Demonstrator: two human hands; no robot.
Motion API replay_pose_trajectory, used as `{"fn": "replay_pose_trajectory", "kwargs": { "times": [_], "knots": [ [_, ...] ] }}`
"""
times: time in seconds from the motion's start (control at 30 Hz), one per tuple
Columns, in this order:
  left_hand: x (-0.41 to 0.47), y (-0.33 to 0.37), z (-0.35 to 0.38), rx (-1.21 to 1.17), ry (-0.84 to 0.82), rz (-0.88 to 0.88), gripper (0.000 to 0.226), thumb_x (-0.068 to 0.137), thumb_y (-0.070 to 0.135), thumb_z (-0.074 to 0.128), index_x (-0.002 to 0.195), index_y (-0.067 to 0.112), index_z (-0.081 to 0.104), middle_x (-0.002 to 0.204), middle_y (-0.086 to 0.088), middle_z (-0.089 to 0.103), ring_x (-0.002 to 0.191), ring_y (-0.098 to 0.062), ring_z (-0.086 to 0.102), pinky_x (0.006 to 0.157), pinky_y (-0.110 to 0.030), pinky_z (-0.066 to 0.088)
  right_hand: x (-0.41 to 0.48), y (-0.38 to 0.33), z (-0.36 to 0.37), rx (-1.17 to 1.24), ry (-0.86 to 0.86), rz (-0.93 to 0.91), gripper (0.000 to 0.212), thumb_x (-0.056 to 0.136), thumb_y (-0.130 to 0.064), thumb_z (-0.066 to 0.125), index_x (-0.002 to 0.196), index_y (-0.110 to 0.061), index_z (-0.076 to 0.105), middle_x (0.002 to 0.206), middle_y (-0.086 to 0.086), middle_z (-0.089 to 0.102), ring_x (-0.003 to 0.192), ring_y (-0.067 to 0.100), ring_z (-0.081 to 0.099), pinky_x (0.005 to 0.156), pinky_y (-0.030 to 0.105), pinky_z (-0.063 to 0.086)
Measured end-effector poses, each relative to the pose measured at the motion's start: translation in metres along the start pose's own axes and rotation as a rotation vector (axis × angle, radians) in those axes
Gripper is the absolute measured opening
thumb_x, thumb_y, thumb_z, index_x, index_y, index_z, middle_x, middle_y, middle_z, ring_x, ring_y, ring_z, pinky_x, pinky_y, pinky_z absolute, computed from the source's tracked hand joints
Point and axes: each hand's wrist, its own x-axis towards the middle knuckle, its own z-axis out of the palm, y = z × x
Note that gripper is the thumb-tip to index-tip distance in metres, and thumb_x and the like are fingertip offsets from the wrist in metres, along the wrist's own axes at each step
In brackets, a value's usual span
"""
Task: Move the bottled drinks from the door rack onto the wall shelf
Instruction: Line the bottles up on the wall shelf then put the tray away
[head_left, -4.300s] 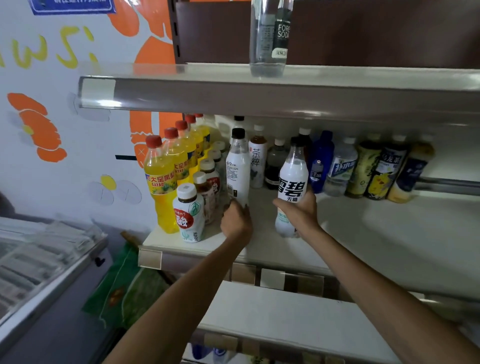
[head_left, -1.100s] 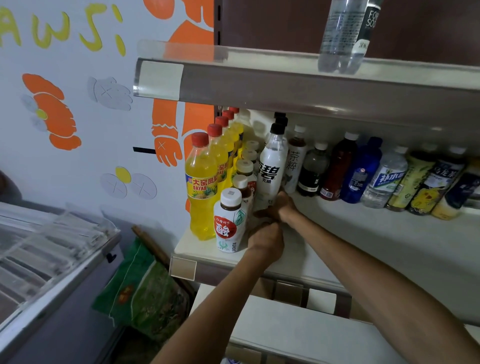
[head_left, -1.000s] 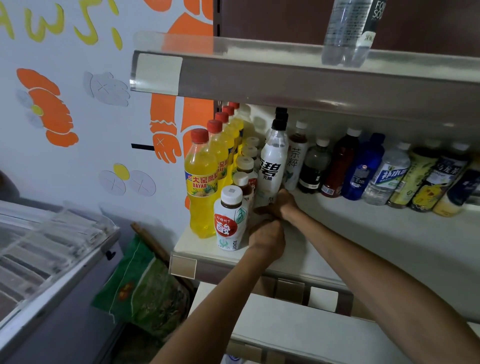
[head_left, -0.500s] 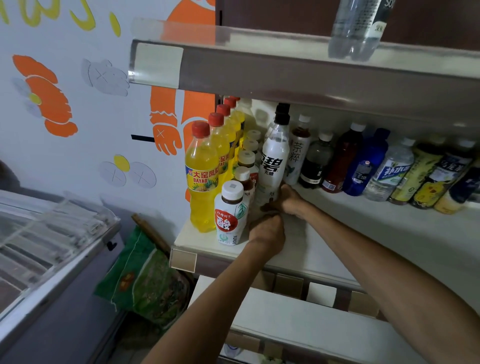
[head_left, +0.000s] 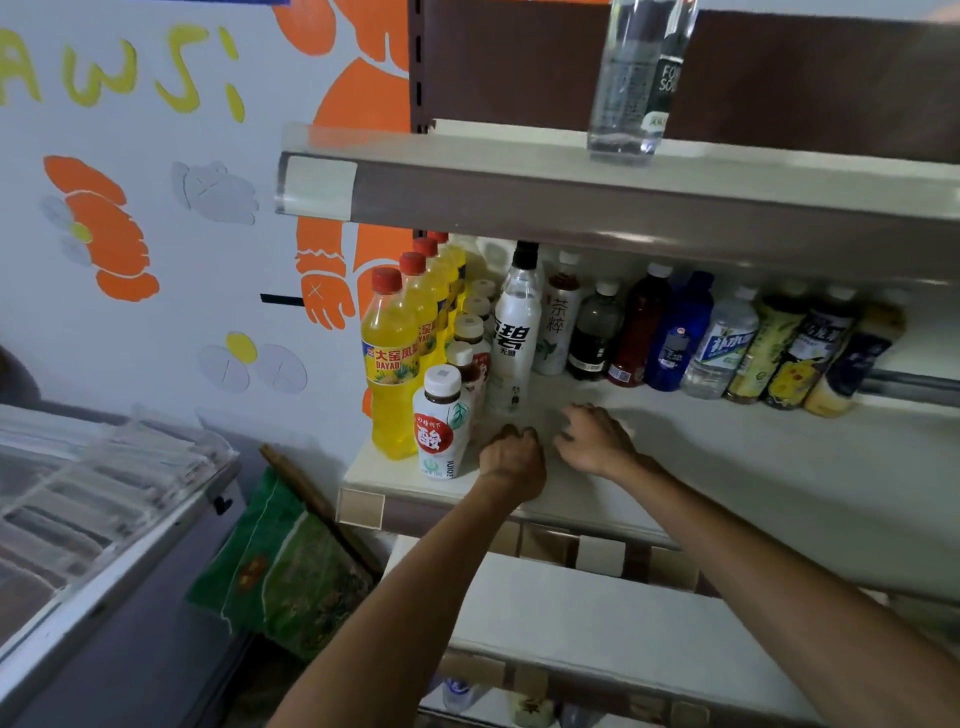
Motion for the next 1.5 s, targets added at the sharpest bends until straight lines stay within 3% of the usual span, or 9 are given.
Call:
{"fn": "replay_pose_trajectory", "kwargs": {
  "times": [0.23, 0.4, 0.53, 0.67, 0.83, 1.03, 1.23, 1.37, 1.5],
  "knots": [
    [-0.018, 0.007, -0.003, 0.061, -0.04, 0.018, 0.042, 0.102, 0.034, 0.033, 0.137, 0.011, 0.04, 0.138, -0.017, 0.038, 0.128, -0.033, 0.038, 0.103, -0.044, 0.035, -0.055, 0.002, -0.014, -0.196, 0.094, 0.048, 0.033, 0.099, -0.03, 0.046, 0.127, -0.015, 0.053, 0.128, 0.01, 0.055, 0.116, 0.026, 0.051, 0.095, 0.038, 0.044],
    [-0.047, 0.02, 0.001, 0.133, -0.021, 0.107, 0.043, 0.102, 0.034, 0.031, 0.136, 0.011, 0.042, 0.137, -0.016, 0.04, 0.127, -0.033, 0.038, 0.1, -0.046, 0.034, -0.104, 0.002, -0.013, -0.241, 0.125, 0.129, 0.031, 0.099, -0.027, 0.043, 0.123, -0.011, 0.055, 0.125, 0.013, 0.056, 0.118, 0.029, 0.05, 0.098, 0.039, 0.041],
    [-0.074, 0.05, 0.011, 0.159, -0.001, 0.267, 0.041, 0.099, 0.032, 0.036, 0.135, 0.013, 0.043, 0.136, -0.015, 0.042, 0.125, -0.033, 0.039, 0.1, -0.046, 0.032, -0.156, 0.015, -0.01, -0.267, 0.143, 0.211, 0.031, 0.098, -0.026, 0.042, 0.122, -0.011, 0.056, 0.127, 0.013, 0.055, 0.118, 0.029, 0.049, 0.101, 0.04, 0.039],
    [-0.109, 0.095, 0.022, 0.248, 0.036, 0.492, 0.054, 0.091, 0.039, 0.054, 0.137, 0.014, 0.04, 0.135, -0.015, 0.042, 0.123, -0.034, 0.037, 0.099, -0.045, 0.034, -0.217, 0.042, -0.026, -0.286, 0.151, 0.308, 0.034, 0.098, -0.029, 0.043, 0.128, -0.012, 0.049, 0.128, 0.013, 0.052, 0.121, 0.03, 0.046, 0.098, 0.043, 0.04],
    [-0.169, 0.164, 0.037, 0.177, 0.051, 0.664, 0.044, 0.095, 0.029, 0.044, 0.136, 0.011, 0.042, 0.134, -0.018, 0.044, 0.122, -0.036, 0.039, 0.099, -0.046, 0.034, -0.301, 0.099, -0.052, -0.25, 0.221, 0.451, 0.035, 0.099, -0.03, 0.042, 0.128, -0.011, 0.048, 0.133, 0.014, 0.051, 0.122, 0.032, 0.049, 0.093, 0.04, 0.044],
    [-0.257, 0.248, 0.087, 0.183, -0.121, 0.815, 0.05, 0.098, 0.033, 0.039, 0.142, 0.01, 0.035, 0.145, -0.021, 0.036, 0.134, -0.039, 0.031, 0.108, -0.048, 0.029, -0.432, 0.168, -0.051, -0.174, 0.244, 0.664, 0.041, 0.097, -0.031, 0.045, 0.132, -0.009, 0.047, 0.128, 0.018, 0.053, 0.117, 0.035, 0.052, 0.092, 0.04, 0.045],
    [-0.338, 0.32, 0.141, 0.195, -0.08, 1.019, 0.042, 0.1, 0.035, 0.036, 0.136, 0.013, 0.043, 0.137, -0.016, 0.045, 0.126, -0.035, 0.042, 0.1, -0.043, 0.035, -0.556, 0.221, -0.053, -0.122, 0.188, 0.866, 0.043, 0.1, -0.027, 0.044, 0.137, -0.005, 0.042, 0.129, 0.02, 0.049, 0.115, 0.037, 0.052, 0.089, 0.044, 0.047],
    [-0.38, 0.361, 0.171, 0.164, -0.167, 1.107, 0.04, 0.099, 0.034, 0.037, 0.132, 0.013, 0.047, 0.135, -0.015, 0.047, 0.126, -0.037, 0.043, 0.102, -0.048, 0.035, -0.623, 0.245, -0.048, -0.135, 0.183, 0.99, 0.04, 0.101, -0.027, 0.042, 0.136, -0.007, 0.042, 0.126, 0.02, 0.049, 0.114, 0.037, 0.05, 0.084, 0.041, 0.044],
    [-0.408, 0.383, 0.202, 0.199, -0.195, 1.255, 0.04, 0.1, 0.032, 0.034, 0.132, 0.011, 0.044, 0.121, -0.015, 0.054, 0.109, -0.035, 0.052, 0.088, -0.043, 0.043, -0.673, 0.262, -0.039, -0.133, 0.177, 1.128, 0.039, 0.1, -0.027, 0.043, 0.133, -0.007, 0.043, 0.128, 0.019, 0.047, 0.117, 0.036, 0.049, 0.087, 0.042, 0.045]
  ]
}}
